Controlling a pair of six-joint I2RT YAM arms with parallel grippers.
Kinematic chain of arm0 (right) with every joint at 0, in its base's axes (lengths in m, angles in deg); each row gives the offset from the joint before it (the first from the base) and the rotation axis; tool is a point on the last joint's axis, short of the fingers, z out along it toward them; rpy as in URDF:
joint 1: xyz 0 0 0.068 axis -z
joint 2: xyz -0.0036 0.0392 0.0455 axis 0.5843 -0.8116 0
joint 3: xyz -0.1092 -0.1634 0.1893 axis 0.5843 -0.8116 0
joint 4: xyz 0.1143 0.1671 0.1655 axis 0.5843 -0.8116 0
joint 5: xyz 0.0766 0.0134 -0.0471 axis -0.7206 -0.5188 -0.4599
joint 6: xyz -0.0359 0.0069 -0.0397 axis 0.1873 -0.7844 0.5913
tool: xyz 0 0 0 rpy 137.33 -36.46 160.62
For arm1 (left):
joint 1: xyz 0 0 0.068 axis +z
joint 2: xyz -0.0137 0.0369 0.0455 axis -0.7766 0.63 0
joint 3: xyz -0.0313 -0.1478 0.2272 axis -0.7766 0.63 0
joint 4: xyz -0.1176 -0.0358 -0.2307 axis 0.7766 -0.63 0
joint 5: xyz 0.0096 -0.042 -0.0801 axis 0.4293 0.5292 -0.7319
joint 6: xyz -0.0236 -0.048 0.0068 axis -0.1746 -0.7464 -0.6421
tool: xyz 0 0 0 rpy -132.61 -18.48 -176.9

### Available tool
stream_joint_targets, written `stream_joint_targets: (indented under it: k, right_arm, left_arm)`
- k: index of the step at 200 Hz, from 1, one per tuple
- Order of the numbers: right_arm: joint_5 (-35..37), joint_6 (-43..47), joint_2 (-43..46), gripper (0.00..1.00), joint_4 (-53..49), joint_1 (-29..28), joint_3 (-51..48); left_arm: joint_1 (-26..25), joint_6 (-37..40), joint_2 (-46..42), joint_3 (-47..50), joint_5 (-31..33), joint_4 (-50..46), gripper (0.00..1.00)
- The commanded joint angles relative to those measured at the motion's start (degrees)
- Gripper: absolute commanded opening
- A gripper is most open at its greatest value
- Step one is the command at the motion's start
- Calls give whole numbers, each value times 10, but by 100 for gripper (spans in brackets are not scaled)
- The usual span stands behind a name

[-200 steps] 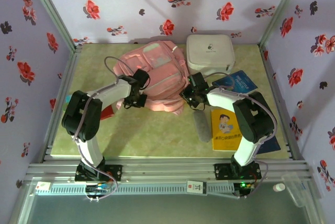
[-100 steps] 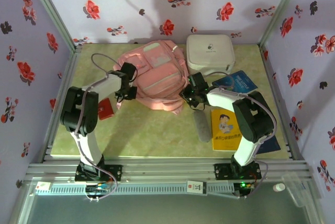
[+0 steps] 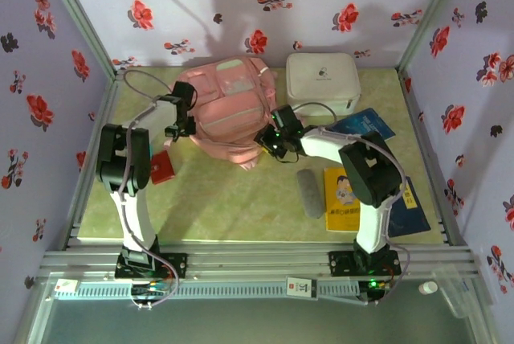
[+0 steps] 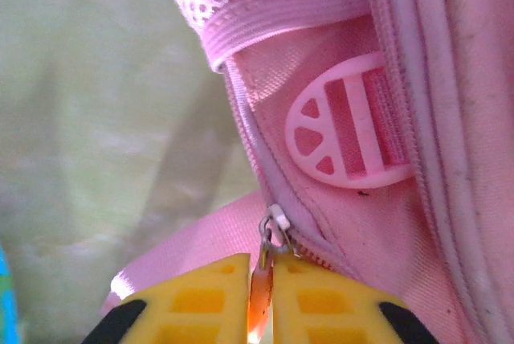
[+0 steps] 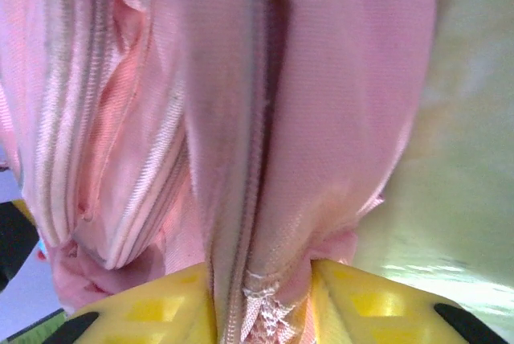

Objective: Pack the student bag

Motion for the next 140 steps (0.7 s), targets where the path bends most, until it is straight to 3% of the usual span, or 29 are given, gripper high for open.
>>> stream_joint_targets:
  k: [1, 26, 51, 97, 140]
  right_arm:
    - [-19, 73, -8, 40, -40, -10, 54]
    - [16, 152, 39, 56, -133, -1, 53]
    - [88, 226, 103, 68, -242, 11, 48]
    - [292, 244, 242, 76, -378, 56, -56]
    - [298, 175, 302, 78, -392, 103, -150]
  left_arm:
    - [13, -31, -17, -31, 53, -52, 24]
    - [13, -63, -79, -34, 47, -108, 40]
    - [13, -85, -161, -1, -2, -120, 60]
    - [13, -86, -296, 78, -84, -108, 84]
    - [13, -59, -387, 160, -143, -58, 100]
